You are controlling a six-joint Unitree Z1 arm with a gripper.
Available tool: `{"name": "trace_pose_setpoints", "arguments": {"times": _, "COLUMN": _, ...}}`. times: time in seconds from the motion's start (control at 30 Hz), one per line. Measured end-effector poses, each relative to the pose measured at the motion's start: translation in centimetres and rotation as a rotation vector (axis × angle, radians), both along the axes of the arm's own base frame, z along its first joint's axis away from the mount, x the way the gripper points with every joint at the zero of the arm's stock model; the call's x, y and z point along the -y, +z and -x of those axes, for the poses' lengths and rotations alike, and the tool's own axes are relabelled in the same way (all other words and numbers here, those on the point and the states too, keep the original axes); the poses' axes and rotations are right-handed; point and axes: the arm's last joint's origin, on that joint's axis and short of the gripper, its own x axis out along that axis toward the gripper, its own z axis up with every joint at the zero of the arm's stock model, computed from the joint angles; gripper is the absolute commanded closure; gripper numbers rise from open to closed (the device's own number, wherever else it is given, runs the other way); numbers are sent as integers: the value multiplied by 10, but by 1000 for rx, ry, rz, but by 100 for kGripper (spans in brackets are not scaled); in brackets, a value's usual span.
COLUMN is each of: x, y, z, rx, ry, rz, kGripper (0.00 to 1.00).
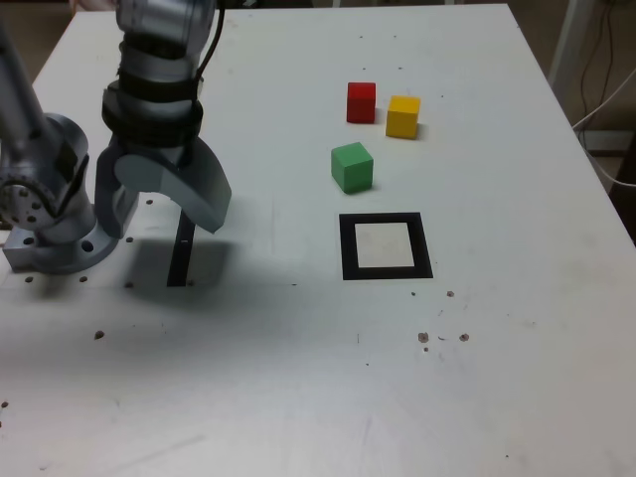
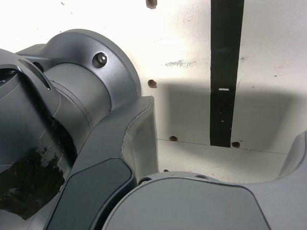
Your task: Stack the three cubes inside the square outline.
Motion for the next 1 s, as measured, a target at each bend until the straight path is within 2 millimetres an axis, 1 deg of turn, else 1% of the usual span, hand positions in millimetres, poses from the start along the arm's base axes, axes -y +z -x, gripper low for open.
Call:
{"name": "trace_pose_setpoints", "arguments": {"times": 0.63, "x": 0, "y": 1, "z": -2, "rx": -5, "ry": -6, "rz": -1, "kGripper": 1}}
{"name": "trace_pose_setpoints", "arguments": {"times": 0.83, "x": -1, "y": 8, "z": -13, "rx": 16, "ry": -32, "rz": -24, "kGripper": 1}}
{"name": "trace_pose_setpoints", "arguments": {"times": 1.0, "x": -8, "y": 19, "z": -23, "rx": 28, "ry": -35, "rz": -48, "kGripper": 1}}
